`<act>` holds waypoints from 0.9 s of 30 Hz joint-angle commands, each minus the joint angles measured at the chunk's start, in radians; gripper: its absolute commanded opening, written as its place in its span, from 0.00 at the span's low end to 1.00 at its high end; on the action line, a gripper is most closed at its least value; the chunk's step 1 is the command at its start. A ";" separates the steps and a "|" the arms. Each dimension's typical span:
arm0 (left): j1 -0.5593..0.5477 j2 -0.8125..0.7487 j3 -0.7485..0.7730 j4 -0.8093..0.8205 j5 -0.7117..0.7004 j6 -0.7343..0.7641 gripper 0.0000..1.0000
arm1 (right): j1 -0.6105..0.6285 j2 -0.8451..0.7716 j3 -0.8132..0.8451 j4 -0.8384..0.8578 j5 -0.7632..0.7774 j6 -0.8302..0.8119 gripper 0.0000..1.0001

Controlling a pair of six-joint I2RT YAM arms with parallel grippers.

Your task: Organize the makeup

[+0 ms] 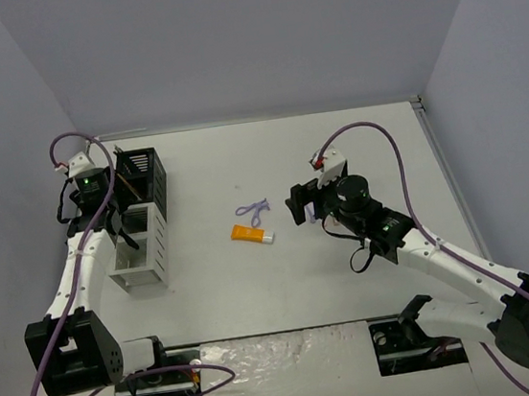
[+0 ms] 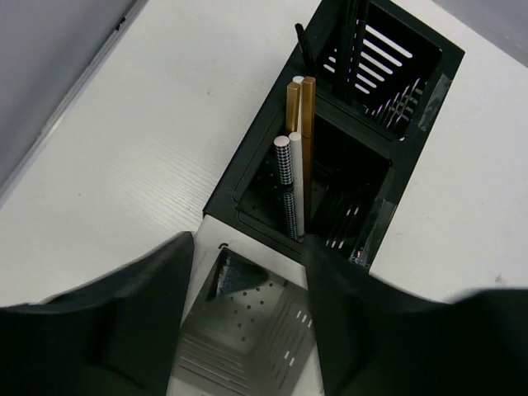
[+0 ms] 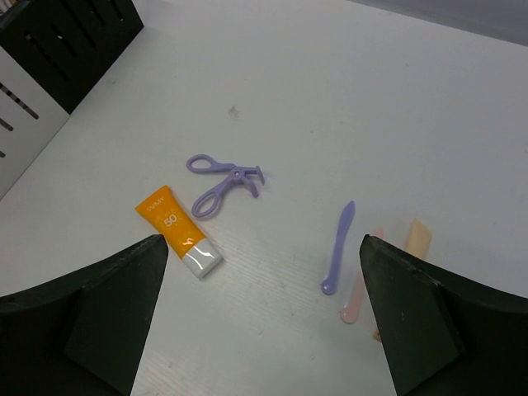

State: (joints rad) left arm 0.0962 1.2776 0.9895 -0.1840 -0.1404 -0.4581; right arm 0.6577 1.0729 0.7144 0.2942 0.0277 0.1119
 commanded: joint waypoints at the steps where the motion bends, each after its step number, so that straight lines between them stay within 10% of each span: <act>1: 0.010 -0.054 0.071 -0.009 -0.038 -0.042 0.61 | -0.027 0.021 0.005 0.012 0.096 0.044 1.00; 12: 0.010 -0.136 0.209 -0.176 0.155 0.050 0.96 | -0.175 0.157 -0.025 -0.117 0.165 0.235 0.94; 27: 0.010 -0.193 0.155 -0.259 0.411 0.105 0.97 | -0.296 0.463 0.078 -0.113 0.075 0.252 0.57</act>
State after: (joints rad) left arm 0.0986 1.1156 1.1232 -0.4534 0.2113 -0.3728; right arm 0.3641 1.4859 0.7188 0.1370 0.1182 0.3519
